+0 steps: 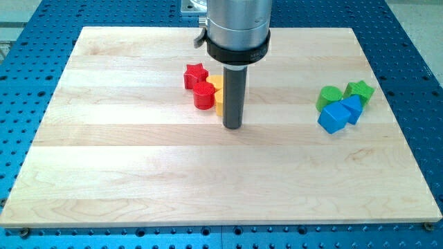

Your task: Move cube on right side of hexagon

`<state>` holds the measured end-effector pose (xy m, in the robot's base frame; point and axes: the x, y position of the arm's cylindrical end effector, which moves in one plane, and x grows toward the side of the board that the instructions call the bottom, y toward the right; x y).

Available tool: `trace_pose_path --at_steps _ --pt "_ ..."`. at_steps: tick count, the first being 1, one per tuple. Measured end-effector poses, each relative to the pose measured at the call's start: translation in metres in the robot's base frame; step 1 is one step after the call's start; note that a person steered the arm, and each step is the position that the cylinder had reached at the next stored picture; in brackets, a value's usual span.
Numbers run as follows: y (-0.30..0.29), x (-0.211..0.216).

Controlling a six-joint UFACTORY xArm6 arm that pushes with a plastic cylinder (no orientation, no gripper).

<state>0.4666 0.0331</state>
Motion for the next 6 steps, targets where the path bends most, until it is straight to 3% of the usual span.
trace_pose_path --at_steps 1,3,4,5,6 --pt "0.086 0.056" --pt "0.222 0.033" --pt "0.192 -0.010" --pt "0.130 -0.018" --pt "0.112 -0.017"
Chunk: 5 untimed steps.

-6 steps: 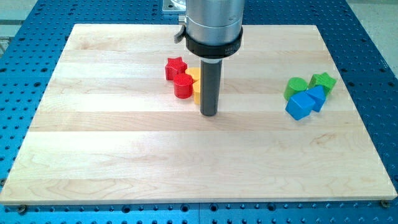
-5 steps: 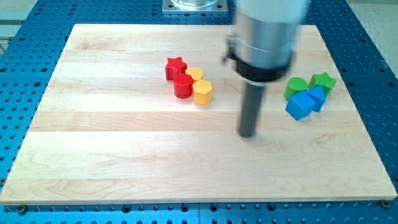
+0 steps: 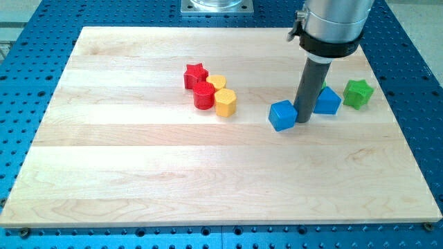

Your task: Move cube on right side of hexagon

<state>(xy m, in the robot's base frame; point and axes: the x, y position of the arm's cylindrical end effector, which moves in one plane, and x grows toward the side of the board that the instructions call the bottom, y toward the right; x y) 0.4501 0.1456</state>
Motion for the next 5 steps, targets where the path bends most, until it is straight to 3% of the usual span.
trace_pose_path --at_steps 1,3,4,5 --pt "0.013 0.044" --pt "-0.027 -0.024" --pt "-0.051 -0.029" --pt "-0.029 -0.003"
